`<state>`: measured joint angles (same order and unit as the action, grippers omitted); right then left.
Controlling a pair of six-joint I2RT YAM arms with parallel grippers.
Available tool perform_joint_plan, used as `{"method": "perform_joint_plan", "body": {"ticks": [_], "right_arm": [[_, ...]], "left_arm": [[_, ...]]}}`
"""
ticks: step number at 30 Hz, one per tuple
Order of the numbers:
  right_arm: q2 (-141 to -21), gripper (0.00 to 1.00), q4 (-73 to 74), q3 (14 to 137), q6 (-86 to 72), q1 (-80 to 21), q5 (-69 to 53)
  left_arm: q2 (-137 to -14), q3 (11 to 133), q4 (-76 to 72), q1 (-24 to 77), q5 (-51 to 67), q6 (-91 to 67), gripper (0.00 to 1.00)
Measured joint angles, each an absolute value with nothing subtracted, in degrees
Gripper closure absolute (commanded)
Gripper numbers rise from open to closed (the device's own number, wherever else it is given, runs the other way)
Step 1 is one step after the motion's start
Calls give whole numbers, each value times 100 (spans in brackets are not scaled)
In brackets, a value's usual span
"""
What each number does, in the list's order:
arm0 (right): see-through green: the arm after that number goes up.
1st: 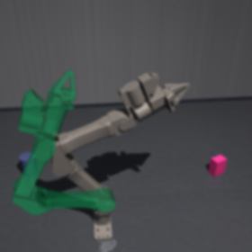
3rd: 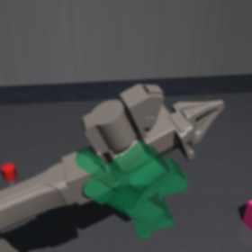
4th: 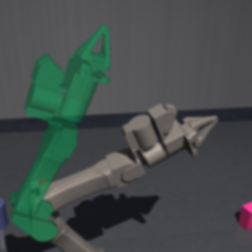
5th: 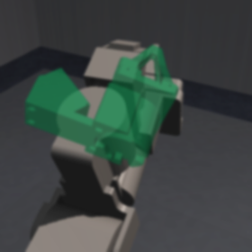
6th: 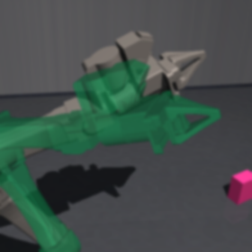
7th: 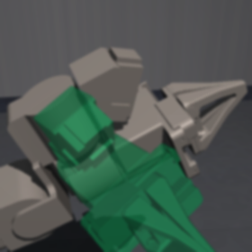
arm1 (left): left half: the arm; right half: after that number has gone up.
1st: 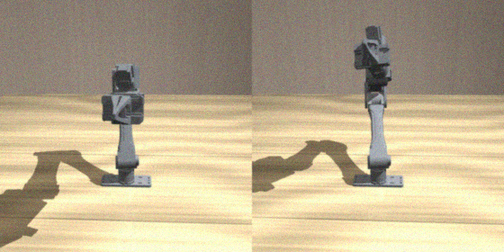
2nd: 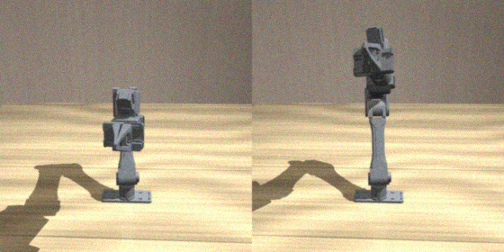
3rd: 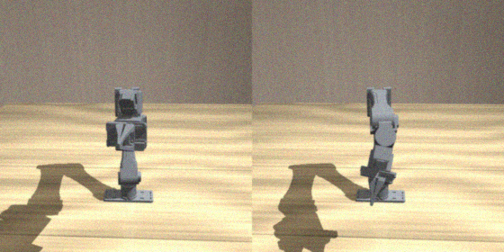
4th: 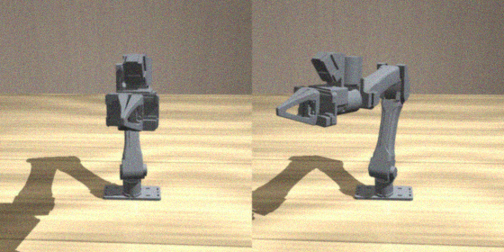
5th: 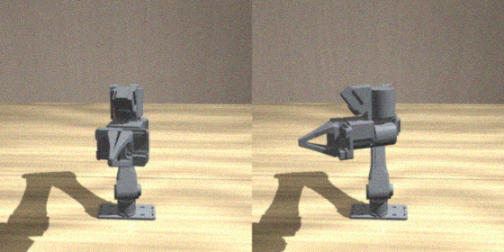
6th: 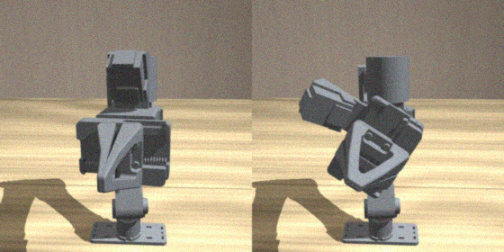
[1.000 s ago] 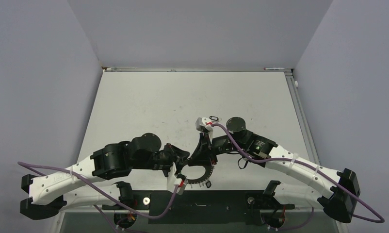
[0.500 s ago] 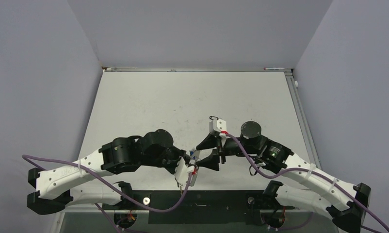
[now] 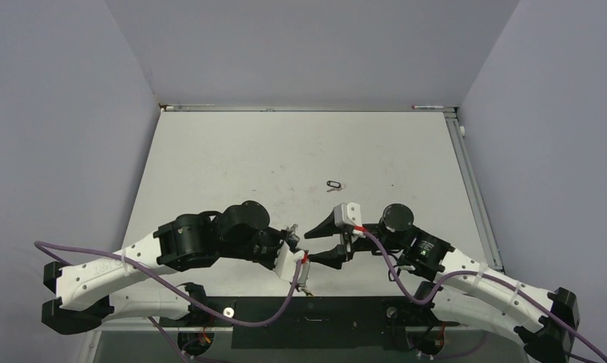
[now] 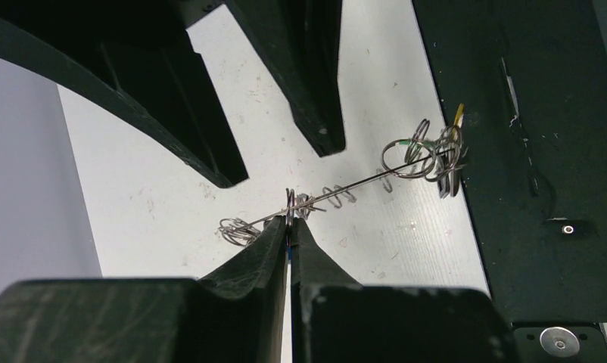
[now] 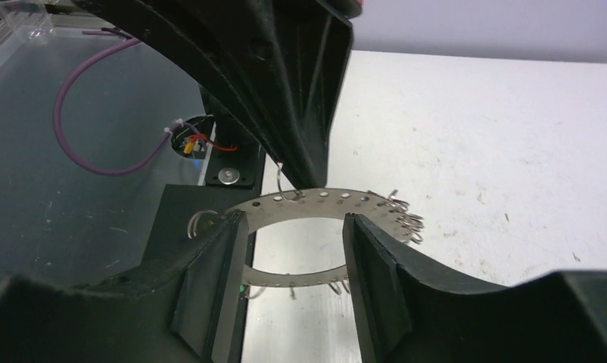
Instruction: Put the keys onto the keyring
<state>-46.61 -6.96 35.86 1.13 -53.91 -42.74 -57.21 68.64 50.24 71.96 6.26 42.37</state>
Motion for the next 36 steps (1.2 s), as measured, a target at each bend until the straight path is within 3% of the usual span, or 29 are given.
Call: {"method": "perform_joint_plan", "body": {"ticks": [5,11,32,36], "right_arm": [[-4904,68,-1076,3559,325,-5804,-4193],[-5078,78,-1247,3562,574,-6086,-3828],[-5245,87,-1474,3546,727,-6486,-2578],[-5247,94,-1516,3524,749,-6543,-2351]], "left_arm": [[-5686,6864,4982,7196,633,4174,100],[-5645,6862,5078,7190,644,4056,100],[-5662,6875,5131,6947,558,3409,100],[-5690,6895,5129,6921,513,3286,100]]}}
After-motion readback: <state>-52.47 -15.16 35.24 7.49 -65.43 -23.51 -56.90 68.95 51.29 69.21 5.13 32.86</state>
